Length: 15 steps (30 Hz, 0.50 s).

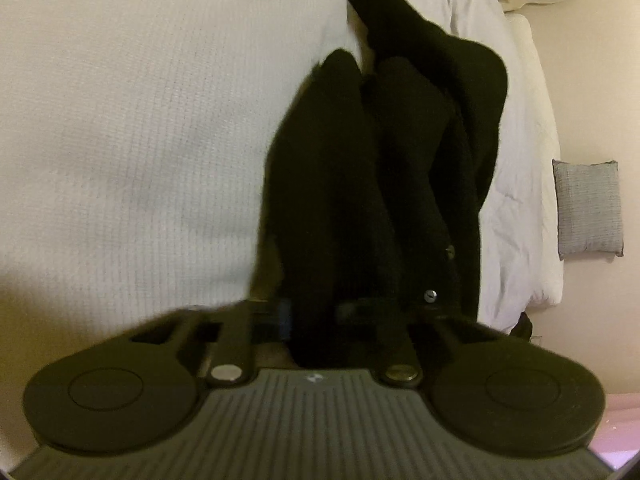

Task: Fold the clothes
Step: 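Grasp the garment hem with both grippers and lift it to shake it out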

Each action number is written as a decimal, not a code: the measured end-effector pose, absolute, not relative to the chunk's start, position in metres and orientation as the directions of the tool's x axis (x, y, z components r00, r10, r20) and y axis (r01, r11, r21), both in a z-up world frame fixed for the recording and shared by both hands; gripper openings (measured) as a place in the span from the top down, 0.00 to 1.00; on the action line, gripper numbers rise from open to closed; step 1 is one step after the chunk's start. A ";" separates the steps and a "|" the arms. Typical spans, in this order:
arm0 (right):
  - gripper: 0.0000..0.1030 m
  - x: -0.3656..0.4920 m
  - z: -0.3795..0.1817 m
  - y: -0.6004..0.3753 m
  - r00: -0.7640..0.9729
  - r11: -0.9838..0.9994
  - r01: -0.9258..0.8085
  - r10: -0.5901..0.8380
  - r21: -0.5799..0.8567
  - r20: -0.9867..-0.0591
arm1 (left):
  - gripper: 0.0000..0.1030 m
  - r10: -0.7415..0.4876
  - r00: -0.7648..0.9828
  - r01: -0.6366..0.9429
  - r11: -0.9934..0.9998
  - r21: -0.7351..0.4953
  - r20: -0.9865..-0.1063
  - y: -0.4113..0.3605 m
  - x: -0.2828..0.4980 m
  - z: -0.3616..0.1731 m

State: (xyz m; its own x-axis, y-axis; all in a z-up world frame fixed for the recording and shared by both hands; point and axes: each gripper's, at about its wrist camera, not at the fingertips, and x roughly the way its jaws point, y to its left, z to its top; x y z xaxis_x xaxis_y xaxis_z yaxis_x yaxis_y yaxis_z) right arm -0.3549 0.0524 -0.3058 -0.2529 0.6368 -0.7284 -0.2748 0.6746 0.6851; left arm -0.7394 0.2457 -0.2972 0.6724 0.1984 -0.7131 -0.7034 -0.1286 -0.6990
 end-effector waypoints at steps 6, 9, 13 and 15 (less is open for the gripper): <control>0.86 -0.345 -0.244 0.064 -0.392 0.545 -0.384 0.636 0.746 -0.665 | 0.91 0.410 0.629 -0.708 -0.051 -0.705 -0.661 0.235 -0.750 -0.186; 0.86 -0.333 -0.176 0.088 -0.459 0.386 -0.430 0.685 0.816 -0.565 | 0.91 0.569 0.594 -0.683 -0.015 -0.730 -0.568 0.236 -0.761 -0.107; 0.86 -0.327 -0.059 0.134 -0.541 0.085 -0.534 0.730 0.841 -0.417 | 0.92 0.732 0.531 -0.691 0.083 -0.718 -0.427 0.237 -0.761 0.003; 0.86 -0.325 -0.002 0.155 -0.568 -0.047 -0.573 0.743 0.819 -0.354 | 0.92 0.784 0.504 -0.705 0.131 -0.697 -0.363 0.235 -0.757 0.054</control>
State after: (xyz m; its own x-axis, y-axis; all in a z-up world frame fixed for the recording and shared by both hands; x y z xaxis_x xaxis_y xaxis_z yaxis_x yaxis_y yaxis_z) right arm -0.3252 0.1545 -0.0019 -0.5679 0.7428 -0.3544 -0.5725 -0.0472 0.8185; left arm -0.7575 0.2352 0.0537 0.5041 0.7836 -0.3633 -0.7052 0.1306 -0.6968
